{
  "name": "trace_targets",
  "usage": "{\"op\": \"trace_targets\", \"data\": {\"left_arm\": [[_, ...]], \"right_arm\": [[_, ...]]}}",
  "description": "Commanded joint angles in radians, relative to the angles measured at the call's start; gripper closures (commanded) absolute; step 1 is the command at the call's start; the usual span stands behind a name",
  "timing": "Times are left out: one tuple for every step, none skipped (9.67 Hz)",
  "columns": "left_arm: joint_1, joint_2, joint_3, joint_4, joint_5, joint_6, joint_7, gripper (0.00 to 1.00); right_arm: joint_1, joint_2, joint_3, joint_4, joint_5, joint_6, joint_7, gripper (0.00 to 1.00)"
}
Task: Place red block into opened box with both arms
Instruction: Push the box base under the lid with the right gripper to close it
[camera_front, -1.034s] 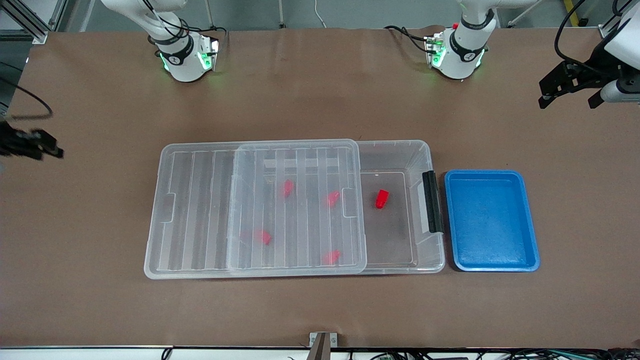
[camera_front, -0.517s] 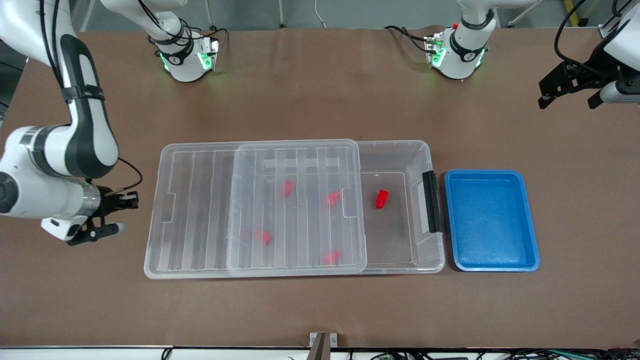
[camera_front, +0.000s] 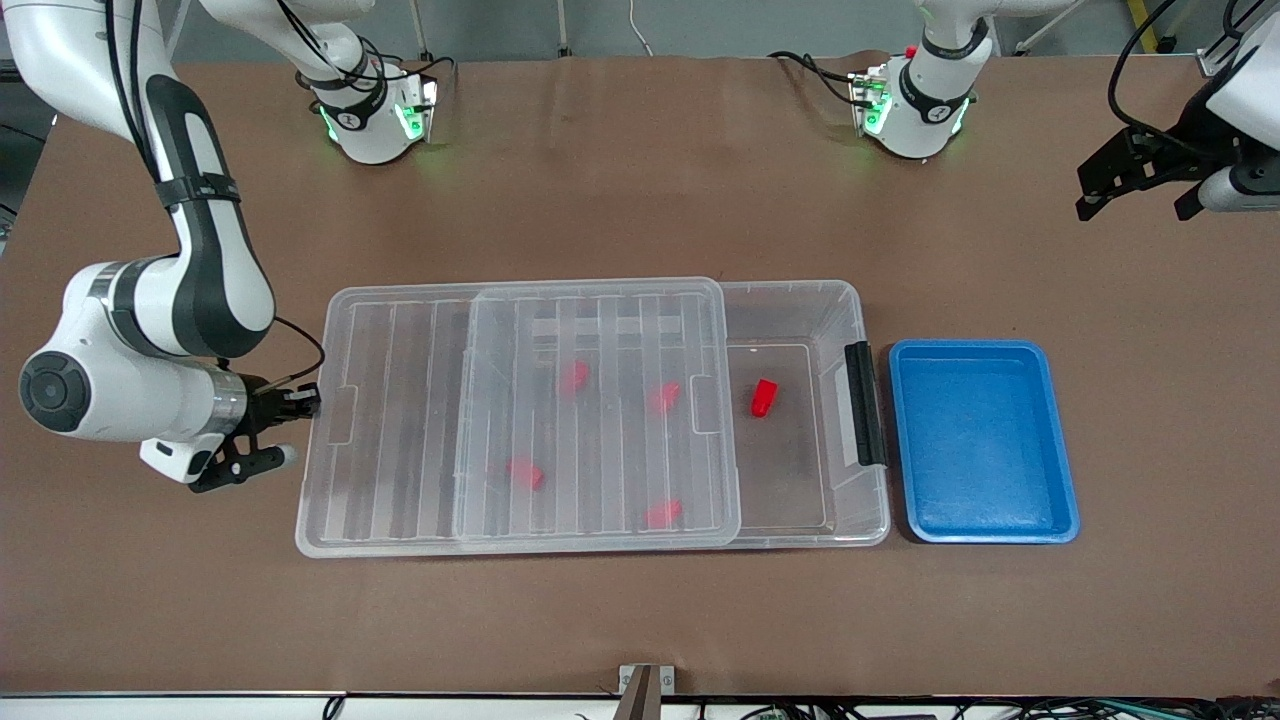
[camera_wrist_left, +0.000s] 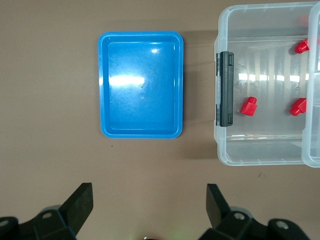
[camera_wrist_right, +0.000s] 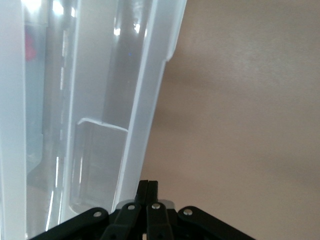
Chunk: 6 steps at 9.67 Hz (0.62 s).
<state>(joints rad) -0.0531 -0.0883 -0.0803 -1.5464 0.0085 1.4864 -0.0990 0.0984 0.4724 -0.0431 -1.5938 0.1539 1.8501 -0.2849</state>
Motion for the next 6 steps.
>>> {"op": "trace_targets", "data": {"left_arm": [[-0.005,0.007,0.002,-0.029,-0.008,0.005,0.015,0.0],[-0.005,0.007,0.002,-0.027,-0.008,0.005,0.015,0.0],[-0.005,0.005,0.002,-0.026,-0.008,0.005,0.015,0.0],[-0.005,0.007,0.002,-0.011,-0.01,0.005,0.015,0.0],[-0.004,0.007,0.002,-0.008,-0.01,0.005,0.016,0.0],[-0.004,0.007,0.002,-0.007,-0.01,0.005,0.016,0.0]], "right_arm": [[0.033,-0.005,0.023,-0.008,0.029,0.012,0.076,1.0],[0.034,-0.005,0.049,-0.006,0.032,0.014,0.099,1.0],[0.032,0.003,0.066,0.001,0.044,0.012,0.102,1.0],[0.034,0.009,0.069,0.009,0.064,0.012,0.124,1.0],[0.047,0.02,0.071,0.015,0.067,0.014,0.144,1.0],[0.072,0.031,0.071,0.023,0.068,0.015,0.168,1.0]]}}
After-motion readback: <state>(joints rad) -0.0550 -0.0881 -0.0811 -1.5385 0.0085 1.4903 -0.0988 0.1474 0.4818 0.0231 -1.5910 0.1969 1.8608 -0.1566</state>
